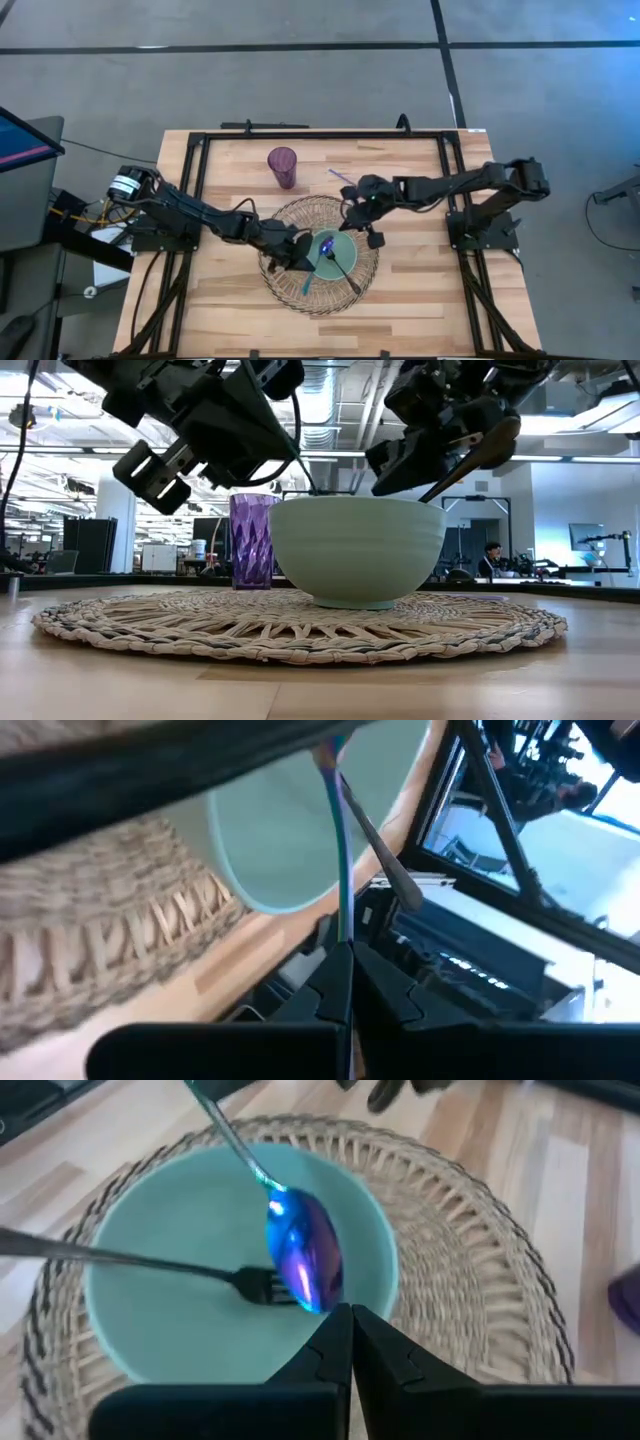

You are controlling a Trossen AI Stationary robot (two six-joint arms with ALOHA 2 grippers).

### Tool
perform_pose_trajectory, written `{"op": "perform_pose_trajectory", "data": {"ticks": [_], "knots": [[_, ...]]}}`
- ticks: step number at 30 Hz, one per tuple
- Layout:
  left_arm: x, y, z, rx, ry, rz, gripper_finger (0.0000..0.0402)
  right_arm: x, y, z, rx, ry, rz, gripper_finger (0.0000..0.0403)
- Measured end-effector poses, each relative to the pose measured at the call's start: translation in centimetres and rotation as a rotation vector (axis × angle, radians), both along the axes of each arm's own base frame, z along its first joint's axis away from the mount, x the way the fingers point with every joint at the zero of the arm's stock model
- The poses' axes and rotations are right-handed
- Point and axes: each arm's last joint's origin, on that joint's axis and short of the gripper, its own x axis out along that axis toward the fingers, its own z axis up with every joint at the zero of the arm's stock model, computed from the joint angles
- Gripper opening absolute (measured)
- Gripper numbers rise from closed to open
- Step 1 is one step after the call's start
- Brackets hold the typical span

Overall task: Pick & Place Utensil
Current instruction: Put the blue spoon into the light blue bowl on the table placemat

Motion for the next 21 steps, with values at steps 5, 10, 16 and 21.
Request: {"op": "perform_pose_trajectory", "data": {"ticks": [5, 10, 16, 21], "knots": [[0.0, 0.0, -0.1, -0.063, 0.030, 0.008, 0.0004, 1.1, 0.7, -1.2, -0.001, -0.015, 0.026, 0.0001], [0.1, 0.1, -0.1, -0.065, 0.029, 0.014, 0.0004, 1.9, 1.1, -2.2, -0.004, -0.031, 0.039, 0.0001], [0.4, 0.7, -0.3, -0.089, 0.044, 0.043, 0.0004, 2.6, 1.2, -3.3, 0.045, 0.010, 0.068, 0.0001], [0.8, 0.9, -0.9, -0.124, 0.077, 0.029, 0.0004, 3.1, 1.7, -3.9, 0.063, 0.027, 0.101, 0.0001]]}}
